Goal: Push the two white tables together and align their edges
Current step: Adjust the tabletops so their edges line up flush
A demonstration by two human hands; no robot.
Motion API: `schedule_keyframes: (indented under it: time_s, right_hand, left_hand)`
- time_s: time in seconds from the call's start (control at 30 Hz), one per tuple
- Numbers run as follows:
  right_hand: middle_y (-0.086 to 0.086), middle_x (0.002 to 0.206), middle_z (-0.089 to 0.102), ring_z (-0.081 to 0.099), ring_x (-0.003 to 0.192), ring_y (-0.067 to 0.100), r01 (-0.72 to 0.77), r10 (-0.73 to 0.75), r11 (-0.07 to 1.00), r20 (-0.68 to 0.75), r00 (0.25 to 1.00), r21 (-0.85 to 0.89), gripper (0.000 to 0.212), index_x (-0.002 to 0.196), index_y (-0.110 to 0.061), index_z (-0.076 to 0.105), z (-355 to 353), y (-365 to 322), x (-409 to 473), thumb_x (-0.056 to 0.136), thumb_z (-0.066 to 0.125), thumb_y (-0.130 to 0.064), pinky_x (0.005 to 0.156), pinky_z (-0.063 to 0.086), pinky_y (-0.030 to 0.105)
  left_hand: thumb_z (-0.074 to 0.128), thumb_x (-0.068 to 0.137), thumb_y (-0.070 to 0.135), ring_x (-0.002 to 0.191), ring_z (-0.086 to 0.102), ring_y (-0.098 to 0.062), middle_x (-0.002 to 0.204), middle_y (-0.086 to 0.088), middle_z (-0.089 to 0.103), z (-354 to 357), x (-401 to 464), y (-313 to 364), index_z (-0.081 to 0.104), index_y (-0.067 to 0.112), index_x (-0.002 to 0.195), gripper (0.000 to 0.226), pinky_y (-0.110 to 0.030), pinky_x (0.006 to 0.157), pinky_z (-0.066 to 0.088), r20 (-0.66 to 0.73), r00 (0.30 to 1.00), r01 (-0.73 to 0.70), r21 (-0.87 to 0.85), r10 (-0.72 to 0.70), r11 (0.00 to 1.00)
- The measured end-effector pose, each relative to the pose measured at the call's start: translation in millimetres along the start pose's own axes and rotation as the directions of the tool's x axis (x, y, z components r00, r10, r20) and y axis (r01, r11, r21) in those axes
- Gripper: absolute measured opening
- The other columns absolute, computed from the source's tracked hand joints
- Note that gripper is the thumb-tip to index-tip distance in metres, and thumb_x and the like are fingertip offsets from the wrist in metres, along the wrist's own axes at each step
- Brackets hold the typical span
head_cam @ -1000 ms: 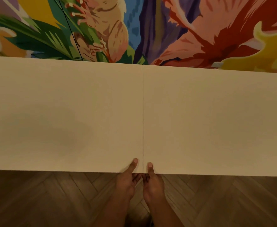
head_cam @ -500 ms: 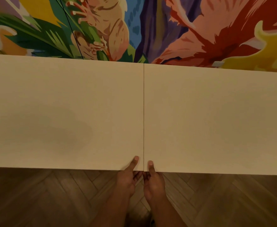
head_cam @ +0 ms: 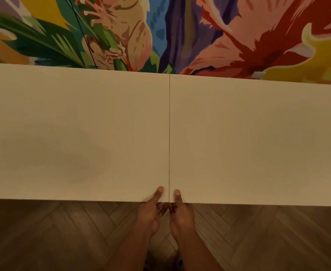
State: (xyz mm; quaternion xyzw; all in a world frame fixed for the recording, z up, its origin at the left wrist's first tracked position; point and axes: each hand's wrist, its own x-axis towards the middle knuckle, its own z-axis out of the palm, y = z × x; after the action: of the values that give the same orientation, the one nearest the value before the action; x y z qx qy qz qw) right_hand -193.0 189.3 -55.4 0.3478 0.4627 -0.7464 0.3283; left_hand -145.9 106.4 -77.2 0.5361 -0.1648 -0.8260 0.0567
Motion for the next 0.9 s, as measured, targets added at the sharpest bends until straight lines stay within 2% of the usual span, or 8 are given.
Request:
schedule_keyframes:
  time_s: [0.17, 0.3, 0.43, 0.5, 0.57, 0.63, 0.8, 0.9]
  right_hand:
    - [0.025, 0.119, 0.073, 0.072, 0.103, 0.032, 0.007, -0.007, 1.000, -0.004, 1.000, 0.007, 0.044, 0.128, 0.008, 0.062, 1.4, -0.2, 0.6, 0.095, 0.071, -0.020, 0.059, 0.061, 0.024]
    - [0.024, 0.122, 0.072, 0.071, 0.111, 0.034, -0.005, 0.005, 1.000, 0.010, 1.000, 0.018, 0.043, 0.129, 0.008, 0.063, 1.2, -2.3, -0.4, 0.096, 0.071, -0.018, 0.066, 0.062, 0.027]
    - [0.022, 0.116, 0.076, 0.073, 0.105, 0.029, -0.042, 0.040, 0.998, 0.043, 0.998, 0.038, 0.040, 0.125, 0.006, 0.066, -1.4, -5.3, -0.7, 0.097, 0.069, -0.022, 0.080, 0.059, 0.031]
    - [0.018, 0.110, 0.078, 0.073, 0.103, 0.027, -0.056, 0.053, 0.997, 0.045, 0.998, 0.058, 0.039, 0.122, 0.002, 0.068, -2.5, -6.7, -0.7, 0.097, 0.068, -0.028, 0.081, 0.058, 0.031]
    - [0.018, 0.113, 0.077, 0.071, 0.108, 0.029, -0.054, 0.051, 0.996, 0.033, 0.998, 0.074, 0.038, 0.122, 0.000, 0.068, -2.6, -6.1, -0.1, 0.097, 0.068, -0.030, 0.085, 0.056, 0.033]
    - [0.018, 0.112, 0.077, 0.071, 0.105, 0.028, -0.046, 0.044, 0.996, 0.028, 0.999, 0.075, 0.035, 0.120, 0.000, 0.069, -2.6, -4.9, 0.0, 0.097, 0.068, -0.026, 0.081, 0.056, 0.031]
    - [0.027, 0.124, 0.071, 0.070, 0.106, 0.031, -0.017, 0.016, 0.998, 0.020, 1.000, 0.060, 0.039, 0.126, 0.011, 0.063, -2.2, -1.9, 2.0, 0.099, 0.065, -0.018, 0.082, 0.056, 0.031]
    - [0.028, 0.124, 0.070, 0.070, 0.109, 0.034, -0.018, 0.018, 0.998, 0.015, 1.000, 0.053, 0.043, 0.129, 0.012, 0.061, -2.3, -0.3, 3.5, 0.099, 0.066, -0.019, 0.081, 0.057, 0.032]
  left_hand:
    - [0.089, 0.077, 0.017, 0.086, 0.081, -0.026, 0.104, -0.020, 0.081, 1.0, -0.8, 1.2, 0.076, -0.002, 0.111, 0.041, -0.030, 0.062, 0.064, 0.002, 1.000, -0.015, 0.012, 0.015, 1.000]
    - [0.090, 0.077, 0.020, 0.091, 0.081, -0.027, 0.105, -0.019, 0.082, 0.9, -1.5, 0.1, 0.075, -0.001, 0.114, 0.046, -0.030, 0.065, 0.065, 0.017, 1.000, -0.015, 0.016, 0.015, 1.000]
    - [0.088, 0.072, 0.042, 0.094, 0.080, -0.026, 0.107, -0.016, 0.082, -0.3, -1.9, 1.2, 0.074, 0.006, 0.118, 0.060, -0.032, 0.072, 0.064, 0.048, 0.999, -0.005, -0.002, 0.005, 1.000]
    - [0.085, 0.068, 0.056, 0.090, 0.081, -0.026, 0.104, -0.016, 0.082, -2.2, -1.8, 3.5, 0.074, 0.010, 0.117, 0.068, -0.032, 0.068, 0.064, 0.046, 0.999, -0.001, -0.023, 0.002, 1.000]
    - [0.082, 0.070, 0.063, 0.085, 0.081, -0.026, 0.102, -0.017, 0.082, -3.5, -1.8, 5.1, 0.072, 0.011, 0.118, 0.071, -0.031, 0.064, 0.064, 0.050, 0.999, 0.005, -0.050, -0.002, 0.999]
    - [0.080, 0.074, 0.062, 0.087, 0.081, -0.026, 0.103, -0.018, 0.082, -2.4, -2.9, 3.8, 0.071, 0.010, 0.121, 0.071, -0.032, 0.065, 0.065, 0.060, 0.998, 0.011, -0.066, -0.007, 0.998]
    - [0.080, 0.076, 0.049, 0.099, 0.079, -0.027, 0.112, -0.019, 0.080, -3.1, -1.5, -3.1, 0.069, 0.005, 0.127, 0.069, -0.035, 0.082, 0.060, 0.067, 0.998, -0.002, -0.040, 0.004, 0.999]
    - [0.082, 0.077, 0.044, 0.098, 0.079, -0.028, 0.110, -0.021, 0.080, -3.0, -2.4, -1.1, 0.068, 0.002, 0.126, 0.066, -0.035, 0.077, 0.063, 0.059, 0.998, 0.007, -0.044, -0.004, 0.999]
